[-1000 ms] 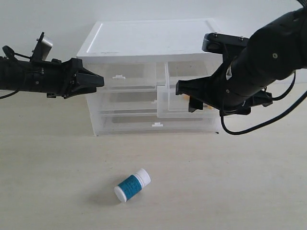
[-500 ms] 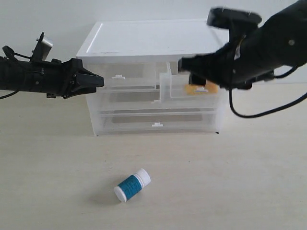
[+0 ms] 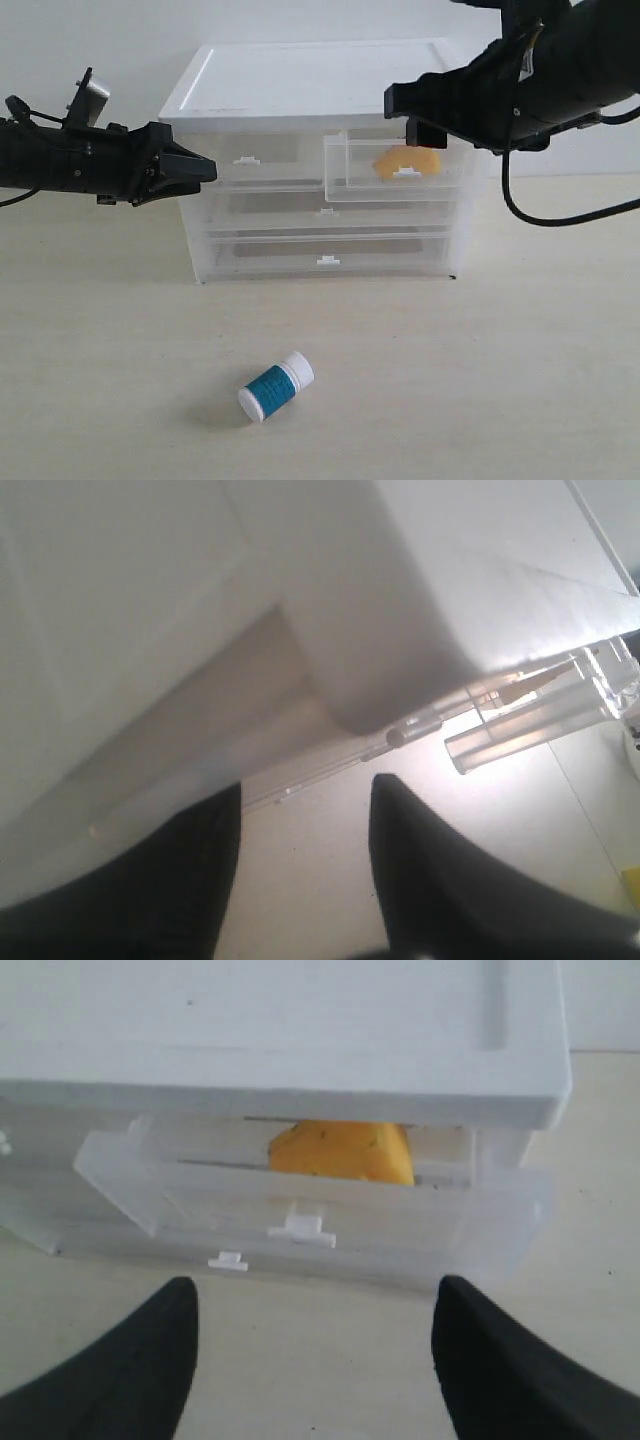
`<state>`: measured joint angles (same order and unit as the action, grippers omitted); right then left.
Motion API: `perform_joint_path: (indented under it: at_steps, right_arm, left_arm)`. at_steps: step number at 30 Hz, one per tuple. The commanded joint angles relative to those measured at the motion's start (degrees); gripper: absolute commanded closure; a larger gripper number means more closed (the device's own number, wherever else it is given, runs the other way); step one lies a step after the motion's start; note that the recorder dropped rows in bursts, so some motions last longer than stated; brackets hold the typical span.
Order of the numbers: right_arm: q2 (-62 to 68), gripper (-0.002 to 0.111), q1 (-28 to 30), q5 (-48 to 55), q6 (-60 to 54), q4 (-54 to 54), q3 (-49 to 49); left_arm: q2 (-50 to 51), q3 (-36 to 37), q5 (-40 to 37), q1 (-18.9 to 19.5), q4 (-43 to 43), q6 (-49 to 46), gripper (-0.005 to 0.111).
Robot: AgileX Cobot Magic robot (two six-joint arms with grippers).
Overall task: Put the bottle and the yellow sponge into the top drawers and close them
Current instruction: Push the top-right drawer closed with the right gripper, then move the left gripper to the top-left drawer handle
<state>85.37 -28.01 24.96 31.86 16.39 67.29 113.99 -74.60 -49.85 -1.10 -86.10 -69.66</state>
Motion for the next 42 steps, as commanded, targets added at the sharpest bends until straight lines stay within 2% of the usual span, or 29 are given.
perform_joint_path:
  at_steps: [1,7,12,17,27,37,42]
  right_arm:
    - [1.3,0.049,0.1,1.8,-4.9,-4.5,0.0]
    - [6.4,0.049,0.1,-4.1,-7.5,-6.8,0.0]
    - [9.9,0.049,0.1,-16.1,-7.5,-6.1,0.0]
    - [13.1,0.049,0.2,-19.6,-9.6,-5.6,2.5]
    - [13.4,0.049,2.3,-18.3,-11.4,-5.0,5.9]
    - [11.1,0.049,2.1,-6.5,-12.6,-6.4,5.9]
    - [11.3,0.049,2.1,-4.5,-12.9,-6.4,5.9]
  left_arm:
    - [0.3,-0.8,3.6,0.4,-2.9,-0.7,0.066]
    - [0.3,-0.8,3.6,0.4,-2.7,-0.7,0.066]
    - [0.3,-0.8,3.6,0.4,-2.7,-0.7,0.066]
    - [0.3,-0.8,3.6,0.4,-2.7,-0.7,0.066]
    - [0.3,-0.8,3.6,0.4,-2.7,-0.7,0.066]
    - [0.3,-0.8,1.8,0.4,-2.7,-0.7,0.066]
    - [0.3,-0.8,0.8,0.4,-2.0,-0.7,0.066]
